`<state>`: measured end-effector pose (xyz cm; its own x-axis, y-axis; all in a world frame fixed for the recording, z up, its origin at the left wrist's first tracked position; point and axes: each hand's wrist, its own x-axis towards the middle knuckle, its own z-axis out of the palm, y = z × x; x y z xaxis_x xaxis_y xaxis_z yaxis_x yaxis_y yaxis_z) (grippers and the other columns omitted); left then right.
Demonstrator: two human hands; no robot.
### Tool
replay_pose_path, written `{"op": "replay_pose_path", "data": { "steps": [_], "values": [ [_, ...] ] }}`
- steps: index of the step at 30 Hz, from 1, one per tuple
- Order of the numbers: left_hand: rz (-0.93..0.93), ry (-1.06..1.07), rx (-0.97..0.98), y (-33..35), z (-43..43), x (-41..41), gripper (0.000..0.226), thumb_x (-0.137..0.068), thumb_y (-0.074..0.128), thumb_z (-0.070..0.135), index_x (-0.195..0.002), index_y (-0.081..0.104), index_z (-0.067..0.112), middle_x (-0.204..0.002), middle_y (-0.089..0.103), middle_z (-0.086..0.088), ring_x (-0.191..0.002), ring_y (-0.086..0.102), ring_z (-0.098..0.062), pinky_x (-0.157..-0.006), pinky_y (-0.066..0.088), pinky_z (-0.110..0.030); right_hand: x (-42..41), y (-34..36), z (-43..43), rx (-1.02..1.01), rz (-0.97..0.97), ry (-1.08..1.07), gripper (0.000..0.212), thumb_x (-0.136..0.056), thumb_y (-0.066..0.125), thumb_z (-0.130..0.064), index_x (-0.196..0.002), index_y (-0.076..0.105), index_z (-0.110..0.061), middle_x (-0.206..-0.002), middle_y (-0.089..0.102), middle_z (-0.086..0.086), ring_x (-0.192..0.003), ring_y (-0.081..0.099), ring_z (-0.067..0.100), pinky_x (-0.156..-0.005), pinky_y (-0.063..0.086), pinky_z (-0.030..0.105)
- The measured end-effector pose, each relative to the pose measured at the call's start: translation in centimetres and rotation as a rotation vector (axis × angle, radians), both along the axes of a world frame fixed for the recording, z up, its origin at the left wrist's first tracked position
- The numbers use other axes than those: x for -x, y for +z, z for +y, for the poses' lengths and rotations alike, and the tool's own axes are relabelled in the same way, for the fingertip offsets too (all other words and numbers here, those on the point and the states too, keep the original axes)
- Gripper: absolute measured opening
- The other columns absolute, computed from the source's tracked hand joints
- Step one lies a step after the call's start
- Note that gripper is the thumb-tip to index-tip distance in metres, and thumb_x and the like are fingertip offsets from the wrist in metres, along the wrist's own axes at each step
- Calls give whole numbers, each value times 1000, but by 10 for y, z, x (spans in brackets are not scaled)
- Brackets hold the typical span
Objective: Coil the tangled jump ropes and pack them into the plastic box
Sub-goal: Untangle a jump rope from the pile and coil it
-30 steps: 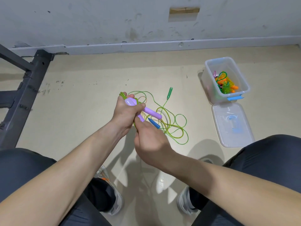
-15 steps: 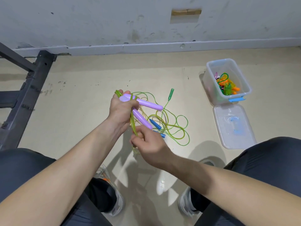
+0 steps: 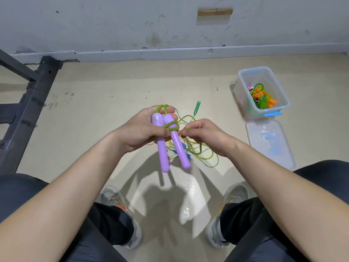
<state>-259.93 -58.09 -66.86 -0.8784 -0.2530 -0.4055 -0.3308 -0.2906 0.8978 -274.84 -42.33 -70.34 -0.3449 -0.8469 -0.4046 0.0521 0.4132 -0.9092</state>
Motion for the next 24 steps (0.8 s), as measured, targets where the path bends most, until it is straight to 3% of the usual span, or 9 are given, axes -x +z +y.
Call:
{"op": "replay_pose_path", "data": {
  "steps": [2, 4, 9, 13, 16, 19, 22, 24],
  "values": [
    [-7, -6, 140, 0, -1, 0, 60, -81, 67, -14, -134, 51, 8, -107, 64, -1, -98, 69, -26, -98, 49, -56, 0, 7, -3, -11, -54, -40, 28, -93, 63, -32, -77, 71, -10, -55, 50, -9, -52, 34, 8, -55, 27, 26],
    [-4, 12, 252, -1, -2, -1, 59, -85, 65, -17, -134, 50, 12, -106, 63, 3, -92, 66, -16, -88, 51, -44, -2, 16, -5, -10, -18, -60, 32, -99, 58, -27, -78, 71, -6, -53, 53, -10, -51, 35, 7, -54, 27, 24],
    [42, 95, 323, -8, 5, 1, 67, -83, 65, -17, -135, 48, 21, -113, 63, 2, -96, 65, -15, -85, 54, -37, -14, 30, -4, -8, 218, -49, 29, -96, 61, -23, -79, 72, -3, -52, 40, -7, -49, 32, 10, -49, 28, 22],
    [48, 119, 382, -12, 17, 2, 68, -77, 66, -6, -136, 46, 22, -113, 64, 1, -95, 67, -15, -87, 55, -30, -30, 33, -1, -87, 507, -23, 35, -96, 56, -28, -67, 62, -10, -47, 44, -10, -49, 38, 11, -50, 32, 22],
    [73, 232, 429, -17, 27, 4, 65, -83, 64, -12, -137, 45, 19, -117, 61, -1, -88, 69, -18, -82, 58, -36, -45, 37, 3, -108, 384, 24, 26, -92, 49, -19, -70, 63, -13, -62, 68, -1, -61, 63, 19, -64, 52, 35],
    [103, 366, 315, -20, 29, 6, 66, -77, 69, -7, -132, 50, 24, -111, 61, -1, -86, 67, -40, -78, 60, -48, -59, 38, 4, -52, 286, -12, 23, -90, 47, -15, -72, 62, -17, -68, 72, 5, -63, 68, 21, -73, 56, 41],
    [86, 443, 240, -23, 29, 6, 61, -71, 73, -4, -123, 57, 23, -114, 64, -5, -91, 66, -35, -75, 59, -44, -60, 37, 4, -52, 444, 30, 26, -94, 44, -16, -74, 58, -25, -62, 66, -4, -58, 61, 11, -60, 50, 31],
    [62, 461, 217, -26, 29, 7, 56, -75, 76, -8, -120, 58, 20, -113, 64, -4, -92, 65, -26, -70, 57, -36, -62, 37, 4, -47, 459, 51, 20, -95, 45, -15, -81, 56, -24, -57, 53, -10, -51, 50, 3, -49, 36, 18]
  ]
}}
